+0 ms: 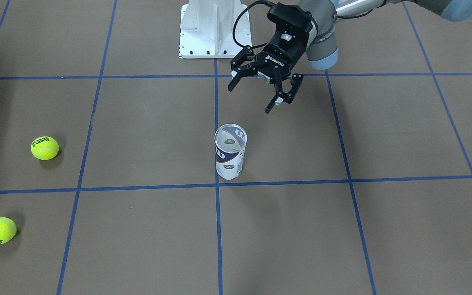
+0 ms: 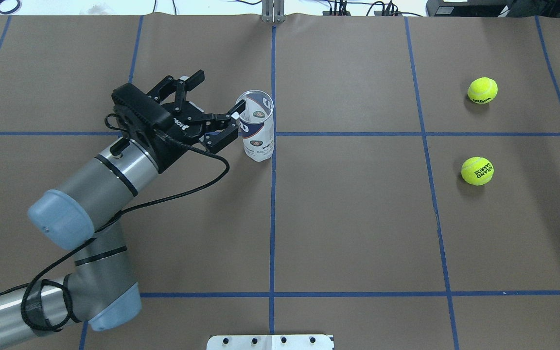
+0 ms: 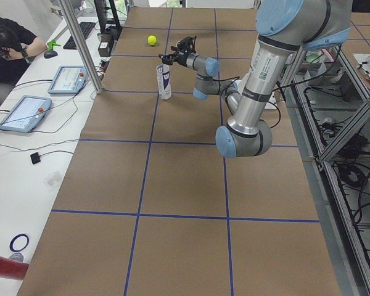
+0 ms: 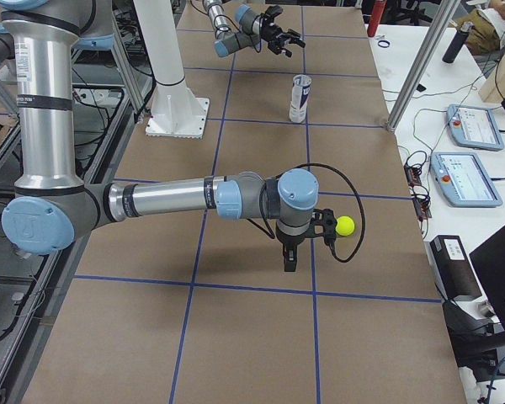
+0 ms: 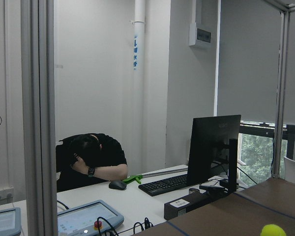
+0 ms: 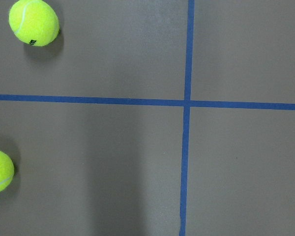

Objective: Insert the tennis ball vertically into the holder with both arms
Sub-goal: 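Open the left gripper and draw it back from the can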

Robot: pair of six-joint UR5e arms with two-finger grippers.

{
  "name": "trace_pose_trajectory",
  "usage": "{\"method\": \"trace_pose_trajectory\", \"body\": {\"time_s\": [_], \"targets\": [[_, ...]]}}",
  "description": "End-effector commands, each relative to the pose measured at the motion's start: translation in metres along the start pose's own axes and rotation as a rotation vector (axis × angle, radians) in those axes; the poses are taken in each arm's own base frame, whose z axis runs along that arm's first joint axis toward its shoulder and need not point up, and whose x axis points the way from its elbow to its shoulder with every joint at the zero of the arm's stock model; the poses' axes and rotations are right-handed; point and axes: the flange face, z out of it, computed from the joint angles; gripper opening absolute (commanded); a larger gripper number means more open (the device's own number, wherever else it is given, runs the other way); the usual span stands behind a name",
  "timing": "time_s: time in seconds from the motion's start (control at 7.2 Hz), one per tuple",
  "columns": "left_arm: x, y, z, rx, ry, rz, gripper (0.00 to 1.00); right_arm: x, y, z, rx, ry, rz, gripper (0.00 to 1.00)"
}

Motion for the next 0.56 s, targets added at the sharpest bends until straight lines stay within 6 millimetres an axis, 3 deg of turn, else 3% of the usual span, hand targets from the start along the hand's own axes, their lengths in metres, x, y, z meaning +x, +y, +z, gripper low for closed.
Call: {"method": "trace_pose_trajectory", "body": {"time_s": [0.0, 0.14, 0.42], "targets": [[-0.027, 0.034, -0.033, -0.136, 0.078, -0.053, 0.99, -0.002, -0.002, -0.002, 0.004, 0.0, -0.005, 1.0], [-0.02, 0.042, -0.032, -0.194, 0.122, -0.138, 0.99, -0.001, -0.002, 0.0, 0.002, 0.0, -0.004, 1.0], [-0.007, 0.077, -0.015, -0.422, 0.082, -0.073, 0.99, -0.009, -0.009, -0.008, 0.017, -0.002, -0.02, 1.0]]}}
